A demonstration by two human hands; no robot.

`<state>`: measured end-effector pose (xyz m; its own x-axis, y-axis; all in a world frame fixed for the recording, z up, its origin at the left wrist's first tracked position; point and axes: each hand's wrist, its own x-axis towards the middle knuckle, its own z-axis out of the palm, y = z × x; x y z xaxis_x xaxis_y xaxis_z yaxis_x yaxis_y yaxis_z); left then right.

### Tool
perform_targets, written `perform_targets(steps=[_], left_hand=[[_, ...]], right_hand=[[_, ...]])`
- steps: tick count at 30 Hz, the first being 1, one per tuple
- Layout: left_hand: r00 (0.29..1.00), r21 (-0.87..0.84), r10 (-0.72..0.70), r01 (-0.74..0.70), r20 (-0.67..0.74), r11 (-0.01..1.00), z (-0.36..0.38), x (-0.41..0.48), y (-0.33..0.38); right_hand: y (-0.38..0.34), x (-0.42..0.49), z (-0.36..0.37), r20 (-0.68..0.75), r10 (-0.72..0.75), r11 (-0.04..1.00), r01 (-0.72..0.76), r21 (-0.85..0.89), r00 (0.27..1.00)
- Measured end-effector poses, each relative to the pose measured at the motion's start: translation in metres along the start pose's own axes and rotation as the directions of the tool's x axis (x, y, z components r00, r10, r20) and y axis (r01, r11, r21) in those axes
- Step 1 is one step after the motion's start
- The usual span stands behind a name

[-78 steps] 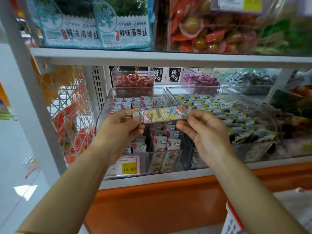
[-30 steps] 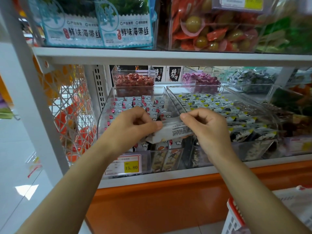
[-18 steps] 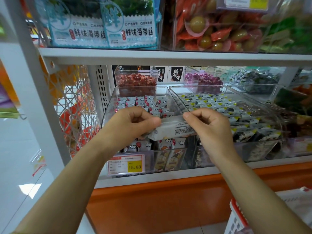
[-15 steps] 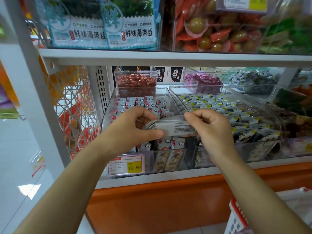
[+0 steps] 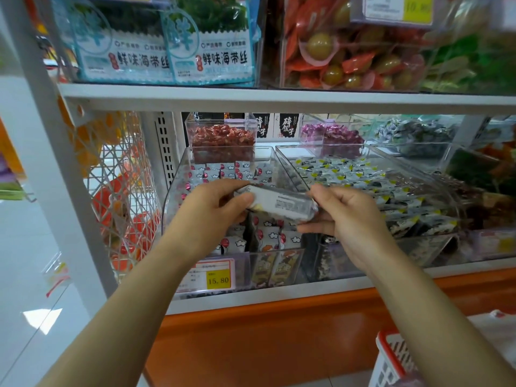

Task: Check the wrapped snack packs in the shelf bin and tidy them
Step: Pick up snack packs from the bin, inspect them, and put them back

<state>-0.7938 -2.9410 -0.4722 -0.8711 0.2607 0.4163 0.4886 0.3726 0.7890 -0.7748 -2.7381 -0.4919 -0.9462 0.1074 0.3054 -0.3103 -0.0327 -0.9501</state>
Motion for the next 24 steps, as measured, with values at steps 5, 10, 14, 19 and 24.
perform_targets(steps=[5, 10, 14, 19, 24], left_hand=[[0.981, -0.032, -0.114, 0.11, -0.158, 0.993, 0.002, 0.006, -0.009], [0.971, 0.157, -0.087, 0.124, -0.221, 0.98, 0.001, 0.017, -0.017], [0.983, 0.451, -0.049, 0.125, -0.176, 0.884, -0.006, 0.045, -0.03], [0.968, 0.739, -0.214, 0.049, 0.131, 0.672, 0.006, 0.095, -0.056], [0.898, 0.814, -0.361, 0.006, 0.252, 0.581, 0.017, 0.123, -0.072]], right_hand=[[0.002, -0.002, 0.018, 0.034, -0.092, 0.987, 0.096, -0.126, 0.995], [-0.008, 0.019, 0.029, -0.074, -0.194, 0.947, 0.167, -0.273, 0.978], [-0.018, 0.062, 0.032, -0.163, -0.245, 0.913, 0.171, -0.37, 0.956], [-0.014, 0.109, 0.048, -0.108, -0.215, 0.859, 0.136, -0.494, 0.971], [0.003, 0.122, 0.051, -0.111, -0.235, 0.843, 0.146, -0.517, 0.966]])
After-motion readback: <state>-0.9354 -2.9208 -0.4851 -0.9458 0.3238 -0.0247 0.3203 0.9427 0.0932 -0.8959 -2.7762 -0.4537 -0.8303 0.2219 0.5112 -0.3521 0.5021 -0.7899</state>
